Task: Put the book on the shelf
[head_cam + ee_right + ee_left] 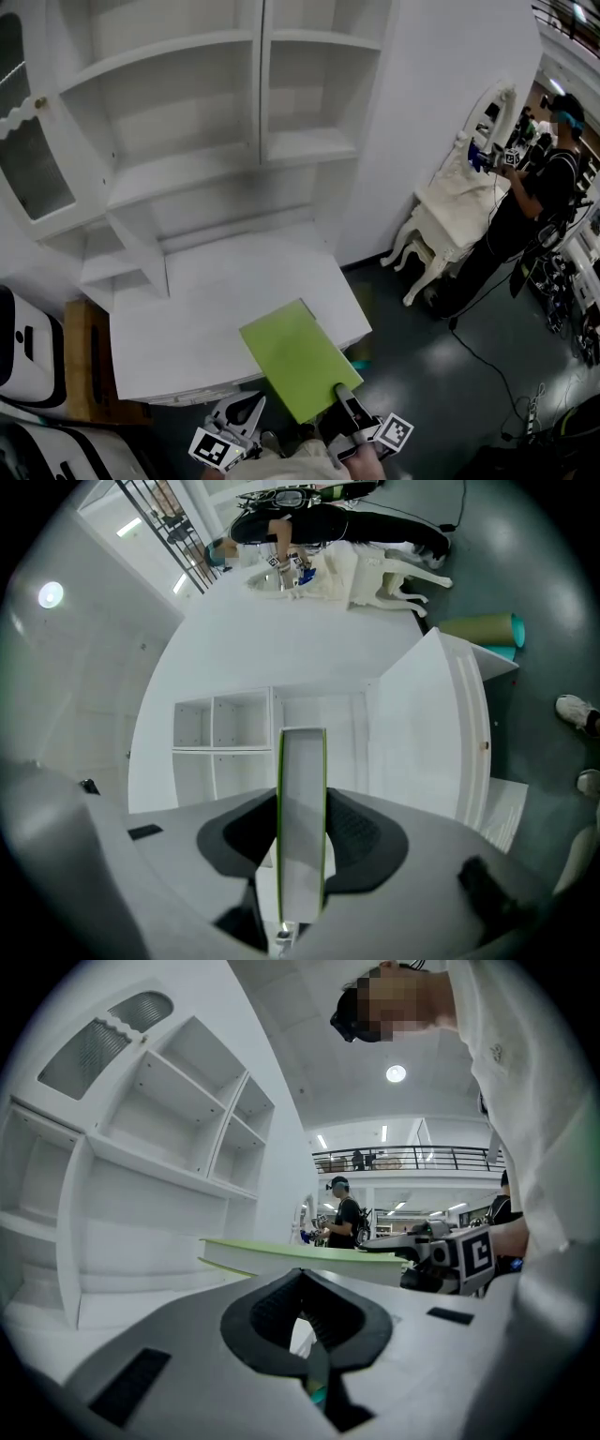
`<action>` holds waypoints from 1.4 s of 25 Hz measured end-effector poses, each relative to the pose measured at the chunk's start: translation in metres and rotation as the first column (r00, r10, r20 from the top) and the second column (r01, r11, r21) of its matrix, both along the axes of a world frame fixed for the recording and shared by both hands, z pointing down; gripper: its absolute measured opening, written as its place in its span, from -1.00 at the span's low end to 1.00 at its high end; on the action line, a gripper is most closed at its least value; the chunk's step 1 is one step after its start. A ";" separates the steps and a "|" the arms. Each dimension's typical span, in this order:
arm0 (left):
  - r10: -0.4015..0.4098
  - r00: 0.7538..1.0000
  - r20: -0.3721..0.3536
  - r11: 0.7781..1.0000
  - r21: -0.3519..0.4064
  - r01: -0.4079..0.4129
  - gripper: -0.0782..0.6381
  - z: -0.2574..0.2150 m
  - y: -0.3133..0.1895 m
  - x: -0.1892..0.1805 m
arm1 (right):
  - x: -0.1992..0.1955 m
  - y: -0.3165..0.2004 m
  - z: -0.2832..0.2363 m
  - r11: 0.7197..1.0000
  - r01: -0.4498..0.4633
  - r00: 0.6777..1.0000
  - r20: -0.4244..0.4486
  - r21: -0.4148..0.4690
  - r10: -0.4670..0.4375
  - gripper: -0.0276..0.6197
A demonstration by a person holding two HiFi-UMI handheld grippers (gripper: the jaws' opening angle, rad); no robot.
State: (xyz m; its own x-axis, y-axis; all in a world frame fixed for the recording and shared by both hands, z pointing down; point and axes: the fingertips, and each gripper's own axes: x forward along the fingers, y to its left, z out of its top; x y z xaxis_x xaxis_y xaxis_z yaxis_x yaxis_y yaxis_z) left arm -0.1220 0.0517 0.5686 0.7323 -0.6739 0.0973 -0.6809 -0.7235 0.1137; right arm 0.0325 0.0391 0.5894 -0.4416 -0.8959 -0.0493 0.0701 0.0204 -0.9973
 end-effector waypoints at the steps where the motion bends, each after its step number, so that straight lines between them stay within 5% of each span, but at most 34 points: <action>1: -0.002 1.000 0.006 1.000 -0.003 0.002 -0.76 0.000 -0.007 0.004 | 0.002 -0.009 -0.002 1.000 0.007 1.000 0.004 0.003 -0.007 -0.45; 19: -0.144 0.987 0.070 0.989 0.031 0.142 -0.76 -0.022 -0.111 0.069 | 0.067 -0.136 0.000 0.992 0.126 0.989 0.073 0.001 -0.126 -0.45; 30: -0.231 0.969 0.089 0.973 -0.006 0.232 -0.76 -0.020 -0.126 0.059 | 0.058 -0.172 0.007 0.979 0.205 0.969 0.142 0.003 -0.203 -0.45; 35: -0.209 0.973 0.098 0.978 -0.010 0.210 -0.76 -0.017 -0.149 0.052 | 0.050 -0.182 -0.001 0.982 0.189 0.974 0.126 0.021 -0.191 -0.45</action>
